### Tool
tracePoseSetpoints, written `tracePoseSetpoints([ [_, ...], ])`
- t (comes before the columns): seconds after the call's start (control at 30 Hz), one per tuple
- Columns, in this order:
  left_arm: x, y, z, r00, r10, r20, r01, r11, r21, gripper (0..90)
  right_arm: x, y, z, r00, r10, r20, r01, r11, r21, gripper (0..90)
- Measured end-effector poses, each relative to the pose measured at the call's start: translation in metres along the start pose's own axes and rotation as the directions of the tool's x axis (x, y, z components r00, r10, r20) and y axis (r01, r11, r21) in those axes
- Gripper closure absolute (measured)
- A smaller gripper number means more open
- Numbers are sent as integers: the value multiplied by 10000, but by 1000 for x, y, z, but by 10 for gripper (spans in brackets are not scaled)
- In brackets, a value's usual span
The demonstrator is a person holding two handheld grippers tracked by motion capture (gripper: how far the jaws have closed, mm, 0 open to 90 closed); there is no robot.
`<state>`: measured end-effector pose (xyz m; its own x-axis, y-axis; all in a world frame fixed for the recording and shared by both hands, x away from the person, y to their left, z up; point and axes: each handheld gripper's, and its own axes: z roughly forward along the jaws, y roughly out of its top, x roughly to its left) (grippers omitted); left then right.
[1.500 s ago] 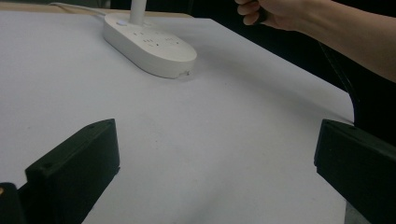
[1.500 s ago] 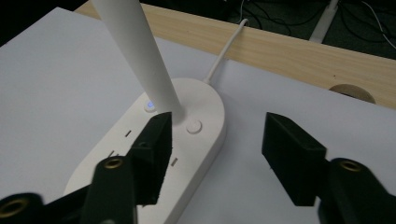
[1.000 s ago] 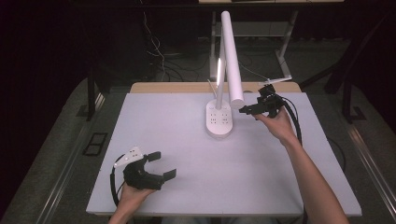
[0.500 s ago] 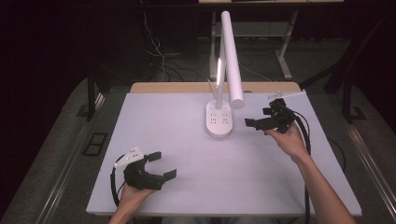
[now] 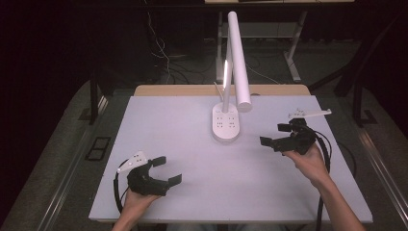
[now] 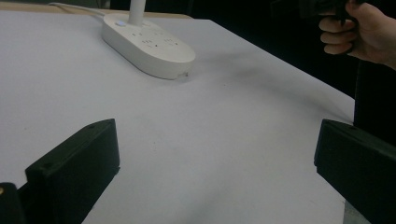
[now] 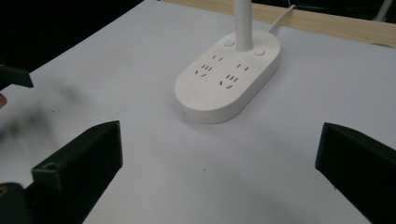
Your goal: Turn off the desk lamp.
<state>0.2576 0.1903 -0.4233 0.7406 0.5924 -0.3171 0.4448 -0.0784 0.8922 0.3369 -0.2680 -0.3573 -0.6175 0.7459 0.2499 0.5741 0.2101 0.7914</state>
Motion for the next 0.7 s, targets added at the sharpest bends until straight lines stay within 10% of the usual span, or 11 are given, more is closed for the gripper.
tracePoseSetpoints([
  [0.7, 0, 0, 2, 10000, 26, -20, -25, 10000, 94, 0, 13, -74, -28, 9993, 375, 37, -371, 9968, -710, 7],
])
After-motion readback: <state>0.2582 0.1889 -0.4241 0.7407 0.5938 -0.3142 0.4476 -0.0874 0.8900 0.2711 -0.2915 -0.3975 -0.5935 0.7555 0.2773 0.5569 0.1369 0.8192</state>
